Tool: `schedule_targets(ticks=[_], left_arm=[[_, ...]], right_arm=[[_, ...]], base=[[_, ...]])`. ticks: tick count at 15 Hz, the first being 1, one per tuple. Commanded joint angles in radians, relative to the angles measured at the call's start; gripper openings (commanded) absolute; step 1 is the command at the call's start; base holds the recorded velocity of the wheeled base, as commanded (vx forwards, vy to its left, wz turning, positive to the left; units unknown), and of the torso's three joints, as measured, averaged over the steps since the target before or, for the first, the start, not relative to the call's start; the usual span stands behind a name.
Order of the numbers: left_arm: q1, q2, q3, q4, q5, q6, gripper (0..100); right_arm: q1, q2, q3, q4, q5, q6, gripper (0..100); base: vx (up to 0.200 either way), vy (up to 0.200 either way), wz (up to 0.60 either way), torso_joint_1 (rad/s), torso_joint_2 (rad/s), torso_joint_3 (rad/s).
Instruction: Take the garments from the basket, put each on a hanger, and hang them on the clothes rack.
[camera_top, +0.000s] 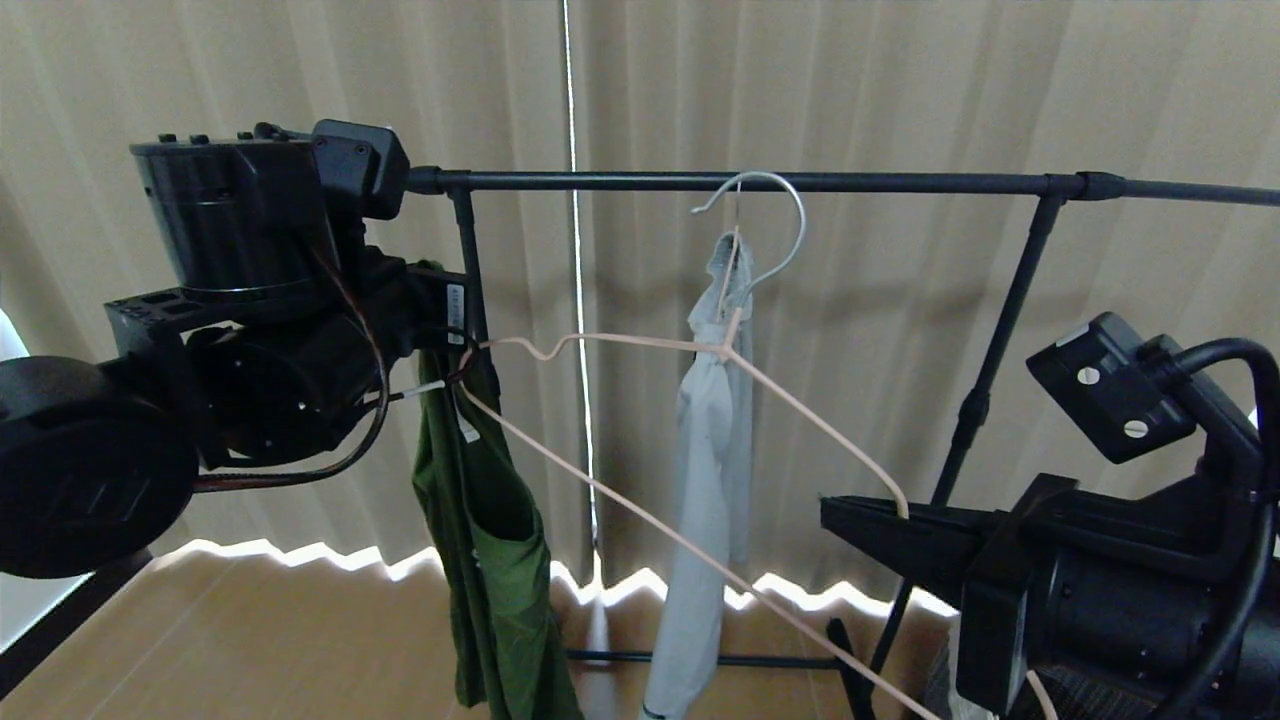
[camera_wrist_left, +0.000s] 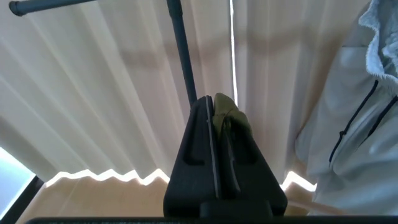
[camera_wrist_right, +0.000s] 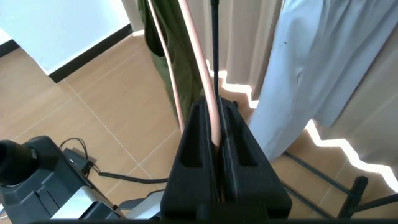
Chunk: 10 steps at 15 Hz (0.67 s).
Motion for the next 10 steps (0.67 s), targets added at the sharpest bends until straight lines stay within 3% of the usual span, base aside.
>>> schedule_targets(ticks=[1, 10], left_arm=[[0.001, 0.005, -0.001, 0.0, 0.003, 0.001, 0], [-0.005, 0.045, 0.006, -0.006, 0.058, 0.001, 0]], right_arm=[[0.009, -0.004, 0.001, 0.0, 0.001, 0.0, 0], [0.039, -0.016, 0.017, 0.0, 0.009, 0.001, 0]], base=[[0.0, 0.0, 0.0, 0.0, 0.0, 0.0], [0.0, 0.0, 0.0, 0.0, 0.0, 0.0]])
